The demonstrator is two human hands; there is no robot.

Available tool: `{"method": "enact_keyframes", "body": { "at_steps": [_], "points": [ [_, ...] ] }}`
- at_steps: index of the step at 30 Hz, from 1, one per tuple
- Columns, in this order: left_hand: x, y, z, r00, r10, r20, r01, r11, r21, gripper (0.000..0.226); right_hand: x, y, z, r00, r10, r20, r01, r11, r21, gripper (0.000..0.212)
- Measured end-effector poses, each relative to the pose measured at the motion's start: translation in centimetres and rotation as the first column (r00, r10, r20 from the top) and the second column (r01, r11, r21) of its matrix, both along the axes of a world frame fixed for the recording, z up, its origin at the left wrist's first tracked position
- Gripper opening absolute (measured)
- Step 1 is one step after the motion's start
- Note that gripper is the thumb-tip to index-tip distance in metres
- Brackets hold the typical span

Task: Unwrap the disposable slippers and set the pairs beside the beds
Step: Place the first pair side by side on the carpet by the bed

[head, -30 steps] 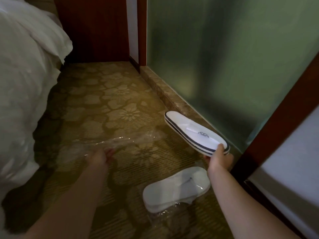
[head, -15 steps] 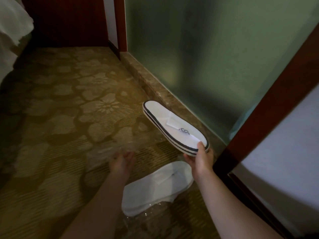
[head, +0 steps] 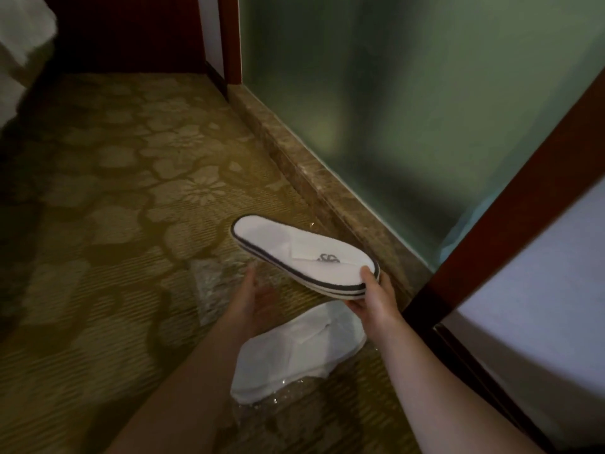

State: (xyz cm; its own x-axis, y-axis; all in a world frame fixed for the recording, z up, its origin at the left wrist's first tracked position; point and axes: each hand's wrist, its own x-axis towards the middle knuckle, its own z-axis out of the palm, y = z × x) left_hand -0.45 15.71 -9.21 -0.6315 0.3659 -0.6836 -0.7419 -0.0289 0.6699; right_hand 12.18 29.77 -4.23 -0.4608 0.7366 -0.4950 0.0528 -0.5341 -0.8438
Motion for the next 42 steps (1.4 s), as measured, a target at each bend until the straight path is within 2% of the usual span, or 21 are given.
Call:
{"method": "enact_keyframes", "body": {
  "at_steps": [2, 4, 6, 14, 19, 24, 28, 30, 32, 34, 36, 40, 42],
  "points": [
    [-0.6, -0.7, 0.7, 0.993, 0.113, -0.040, -0.112, 0.993, 0.031, 0.074, -0.4, -0.5, 0.3, 1.000, 0.024, 0.014, -0.024, 0.998, 0.052, 0.041],
    [-1.2, -1.4, 1.3, 0.965, 0.248, -0.081, -0.243, 0.967, 0.075, 0.069, -0.7, -1.0, 0.6, 0.999, 0.029, 0.021, -0.031, 0.996, 0.089, 0.044],
    [-1.6, -2.3, 1.8, 0.949, 0.305, -0.078, -0.300, 0.951, 0.068, 0.070, -0.9, -1.5, 0.9, 0.999, 0.027, 0.034, -0.031, 0.993, 0.115, 0.046],
    [-3.7, -7.5, 3.6, 0.963, 0.237, -0.132, -0.254, 0.958, -0.135, 0.081, -1.0, -3.4, 3.0, 0.997, 0.020, 0.076, -0.031, 0.988, 0.150, 0.046],
    [-5.2, -11.3, 6.1, 0.977, 0.161, -0.137, -0.173, 0.982, -0.080, 0.065, -1.4, -5.4, 4.8, 0.975, 0.203, 0.090, -0.209, 0.975, 0.070, 0.043],
    [-5.9, -15.6, 9.0, 0.966, 0.227, -0.121, -0.242, 0.963, -0.123, 0.070, -2.3, -7.6, 5.8, 0.915, 0.396, 0.078, -0.398, 0.917, 0.012, 0.041],
    [-6.2, -19.8, 10.2, 0.973, 0.114, -0.201, -0.143, 0.980, -0.139, 0.066, -3.3, -9.4, 6.8, 0.875, 0.468, 0.124, -0.474, 0.880, 0.019, 0.039],
    [-6.3, -21.7, 10.8, 0.970, 0.068, -0.235, -0.103, 0.984, -0.144, 0.065, -3.5, -10.3, 7.3, 0.806, 0.564, 0.178, -0.568, 0.822, -0.031, 0.041],
    [-6.4, -23.3, 11.7, 0.959, 0.051, -0.280, -0.092, 0.986, -0.137, 0.061, -3.6, -11.1, 7.5, 0.698, 0.668, 0.260, -0.675, 0.734, -0.071, 0.057],
    [-6.8, -24.5, 12.7, 0.942, -0.001, -0.337, -0.049, 0.989, -0.139, 0.057, -3.9, -11.9, 7.5, 0.643, 0.704, 0.301, -0.719, 0.691, -0.080, 0.068],
    [-7.2, -24.9, 13.7, 0.920, -0.052, -0.389, 0.001, 0.992, -0.130, 0.050, -4.3, -12.3, 7.4, 0.676, 0.683, 0.276, -0.697, 0.714, -0.061, 0.069],
    [-6.7, -24.8, 15.1, 0.902, -0.112, -0.417, 0.080, 0.992, -0.093, 0.017, -5.0, -12.4, 8.0, 0.789, 0.587, 0.181, -0.590, 0.806, -0.038, 0.056],
    [-6.2, -24.9, 15.0, 0.903, -0.165, -0.396, 0.142, 0.986, -0.086, 0.015, -4.9, -12.4, 8.0, 0.808, 0.565, 0.165, -0.564, 0.824, -0.055, 0.055]
  ]
}}
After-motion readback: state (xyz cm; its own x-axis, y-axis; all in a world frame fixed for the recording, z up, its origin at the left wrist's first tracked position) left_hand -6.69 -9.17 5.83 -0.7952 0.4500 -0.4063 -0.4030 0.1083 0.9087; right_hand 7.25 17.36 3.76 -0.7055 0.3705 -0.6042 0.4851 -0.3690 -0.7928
